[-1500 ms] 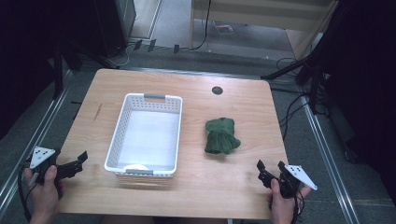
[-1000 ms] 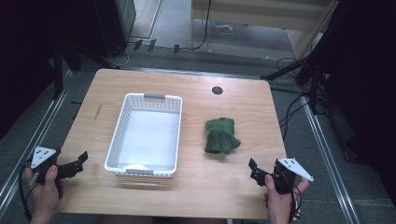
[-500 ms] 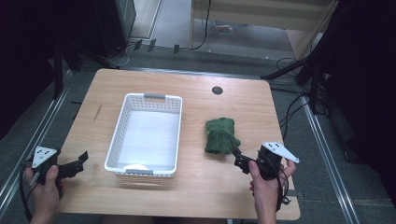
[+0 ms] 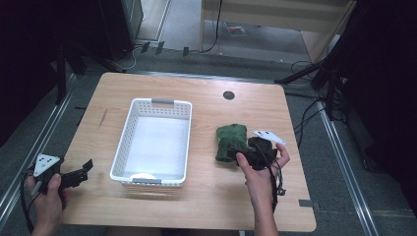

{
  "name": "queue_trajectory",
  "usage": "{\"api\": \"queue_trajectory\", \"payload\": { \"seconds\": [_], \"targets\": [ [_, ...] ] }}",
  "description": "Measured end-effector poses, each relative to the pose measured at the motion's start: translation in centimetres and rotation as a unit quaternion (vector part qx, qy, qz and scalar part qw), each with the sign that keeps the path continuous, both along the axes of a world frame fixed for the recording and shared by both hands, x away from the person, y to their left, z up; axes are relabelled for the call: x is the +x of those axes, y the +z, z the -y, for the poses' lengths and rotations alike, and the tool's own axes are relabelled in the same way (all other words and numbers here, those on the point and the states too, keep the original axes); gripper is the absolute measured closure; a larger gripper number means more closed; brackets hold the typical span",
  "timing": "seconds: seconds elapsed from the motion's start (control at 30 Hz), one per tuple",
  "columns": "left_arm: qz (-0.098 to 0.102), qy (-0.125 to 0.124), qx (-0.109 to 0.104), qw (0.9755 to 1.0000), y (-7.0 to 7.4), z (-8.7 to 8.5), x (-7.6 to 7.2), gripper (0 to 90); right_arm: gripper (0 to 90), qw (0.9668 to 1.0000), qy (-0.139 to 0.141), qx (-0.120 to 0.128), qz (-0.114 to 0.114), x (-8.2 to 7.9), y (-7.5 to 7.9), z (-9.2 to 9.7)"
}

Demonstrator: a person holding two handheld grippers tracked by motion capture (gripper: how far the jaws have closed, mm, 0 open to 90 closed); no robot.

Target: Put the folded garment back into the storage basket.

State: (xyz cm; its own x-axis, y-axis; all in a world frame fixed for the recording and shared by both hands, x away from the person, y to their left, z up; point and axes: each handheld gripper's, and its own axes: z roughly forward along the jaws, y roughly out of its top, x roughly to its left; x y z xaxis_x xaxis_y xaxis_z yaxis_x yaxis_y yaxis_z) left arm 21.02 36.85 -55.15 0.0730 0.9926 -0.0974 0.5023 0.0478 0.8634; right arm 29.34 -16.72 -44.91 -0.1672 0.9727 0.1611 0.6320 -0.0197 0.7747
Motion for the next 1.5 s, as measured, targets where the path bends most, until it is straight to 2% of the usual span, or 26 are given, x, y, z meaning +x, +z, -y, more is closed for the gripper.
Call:
{"api": "queue_trajectory", "payload": {
  "seconds": [0.07,0.23,0.27,0.33,0.37,0.43,0.53,0.6,0.63,0.83,0.87,0.9,1.03,1.23,1.5],
  "targets": [
    [0.000,0.000,0.000,1.0000,0.0,0.0,0.0,1.2,0.0,0.9998,-0.001,-0.004,-0.019,1.0,-0.3,-0.7],
    [-0.001,0.000,0.000,1.0000,0.0,0.0,0.0,1.2,0.0,0.9993,-0.003,-0.012,-0.036,2.3,-0.6,-1.6],
    [-0.002,0.000,0.000,1.0000,0.0,0.0,0.0,1.2,0.0,0.9983,-0.012,-0.021,-0.053,3.0,-0.8,-2.1],
    [-0.002,0.000,0.001,1.0000,0.0,0.0,0.0,1.2,0.0,0.9972,-0.022,-0.026,-0.067,3.7,-1.0,-2.5],
    [-0.001,-0.001,0.000,1.0000,0.0,0.0,0.0,1.2,0.0,0.9972,-0.022,-0.026,-0.067,3.7,-1.0,-2.5],
    [0.000,-0.002,-0.003,1.0000,0.0,0.0,0.1,1.2,0.0,0.9962,-0.014,-0.021,-0.084,4.5,-1.3,-2.9],
    [-0.001,-0.002,-0.003,1.0000,0.0,0.0,0.1,1.2,0.0,0.9939,-0.019,-0.034,-0.104,5.3,-1.6,-3.5],
    [-0.001,-0.002,-0.004,1.0000,0.0,0.0,0.1,1.2,0.0,0.9931,-0.007,-0.033,-0.113,5.7,-1.8,-3.7],
    [0.000,-0.003,-0.005,1.0000,0.0,0.0,0.1,1.2,0.0,0.9920,-0.015,-0.040,-0.119,6.0,-1.9,-3.9],
    [0.000,-0.003,-0.008,1.0000,0.0,-0.1,0.1,1.2,0.0,0.9899,-0.015,-0.044,-0.134,6.9,-2.5,-4.4],
    [-0.001,-0.003,-0.009,1.0000,0.0,-0.1,0.1,1.2,0.0,0.9890,-0.019,-0.051,-0.138,7.1,-2.7,-4.4],
    [-0.001,-0.004,-0.009,1.0000,0.0,-0.1,0.1,1.2,0.0,0.9867,-0.025,-0.059,-0.150,7.5,-3.3,-4.5],
    [-0.002,-0.005,-0.009,0.9999,0.0,-0.1,0.1,1.2,0.0,0.9844,-0.029,-0.066,-0.161,7.9,-4.0,-4.3],
    [-0.003,-0.005,-0.009,0.9999,0.0,-0.1,0.1,1.2,0.0,0.9839,-0.026,-0.067,-0.164,8.2,-4.4,-4.5],
    [-0.003,-0.006,-0.008,1.0000,0.0,-0.1,0.2,1.2,0.0,0.9816,-0.029,-0.071,-0.175,8.6,-5.1,-4.1]
  ]
}}
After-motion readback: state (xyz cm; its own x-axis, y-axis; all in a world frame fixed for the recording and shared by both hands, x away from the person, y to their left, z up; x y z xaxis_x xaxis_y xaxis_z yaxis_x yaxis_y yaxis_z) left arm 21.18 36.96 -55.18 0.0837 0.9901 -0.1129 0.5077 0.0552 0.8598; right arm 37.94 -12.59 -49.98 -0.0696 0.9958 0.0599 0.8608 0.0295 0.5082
